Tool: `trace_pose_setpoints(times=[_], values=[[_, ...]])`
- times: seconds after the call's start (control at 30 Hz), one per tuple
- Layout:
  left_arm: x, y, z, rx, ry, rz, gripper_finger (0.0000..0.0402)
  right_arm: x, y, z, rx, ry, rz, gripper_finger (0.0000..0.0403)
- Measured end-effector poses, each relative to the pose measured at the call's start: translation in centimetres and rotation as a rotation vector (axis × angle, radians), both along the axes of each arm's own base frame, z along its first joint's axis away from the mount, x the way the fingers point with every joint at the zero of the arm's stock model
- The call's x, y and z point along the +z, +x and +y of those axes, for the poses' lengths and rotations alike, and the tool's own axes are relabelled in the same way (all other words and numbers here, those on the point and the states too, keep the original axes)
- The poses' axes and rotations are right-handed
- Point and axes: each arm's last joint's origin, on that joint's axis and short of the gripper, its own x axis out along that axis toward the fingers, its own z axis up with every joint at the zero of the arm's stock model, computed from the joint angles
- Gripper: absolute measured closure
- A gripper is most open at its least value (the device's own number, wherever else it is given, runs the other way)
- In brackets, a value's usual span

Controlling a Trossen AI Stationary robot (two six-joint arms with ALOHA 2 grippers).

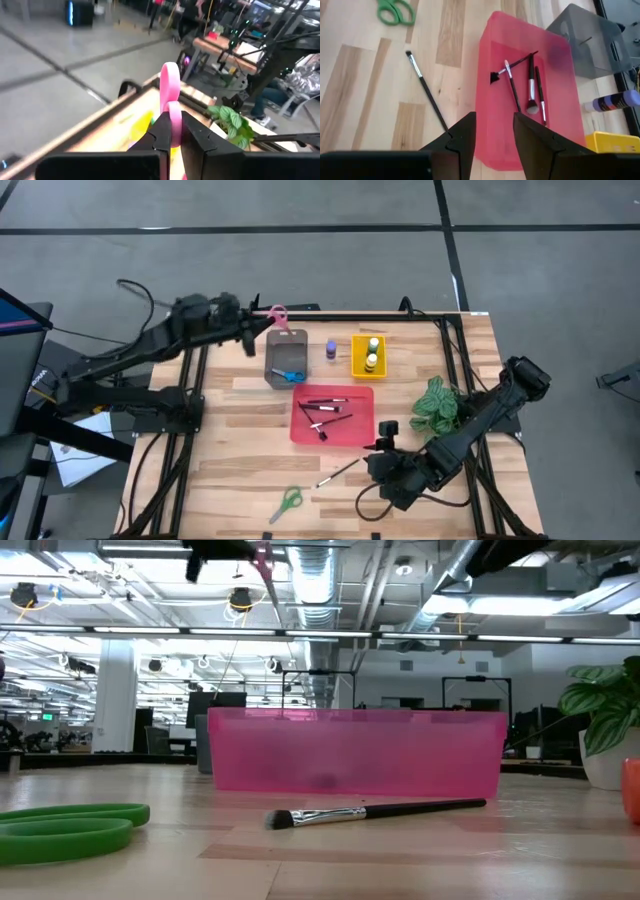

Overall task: Pick & Place Paint Supplies
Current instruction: Put the pink scissors into the black bin

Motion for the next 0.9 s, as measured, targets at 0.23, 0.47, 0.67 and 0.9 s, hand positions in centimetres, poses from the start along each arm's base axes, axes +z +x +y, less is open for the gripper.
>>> trace_pose_setpoints(times=[0.23, 0.47, 0.67, 0.9], values=[[-2.3, -0.1, 5.7, -0.040, -0.226, 0.023, 0.0391, -0.2, -0.4, -0.2, -0.002, -0.003, 0.047, 0.0278], [-4.2, -1.1, 8.2, -0.079, -0.319, 0.039, 0.0391, -0.3, -0.5, -0.3, -0.023, 0.013, 0.059, 0.0278], [-8.3, -2.3, 9.1, -0.023, -0.357, 0.080, 0.0391, -0.3, -0.5, -0.2, -0.036, 0.037, 0.059, 0.0278], [-13.3, -3.7, 9.2, -0.035, -0.414, 0.035, 0.0391, -0.3, -0.5, -0.2, -0.051, 0.051, 0.053, 0.0278]])
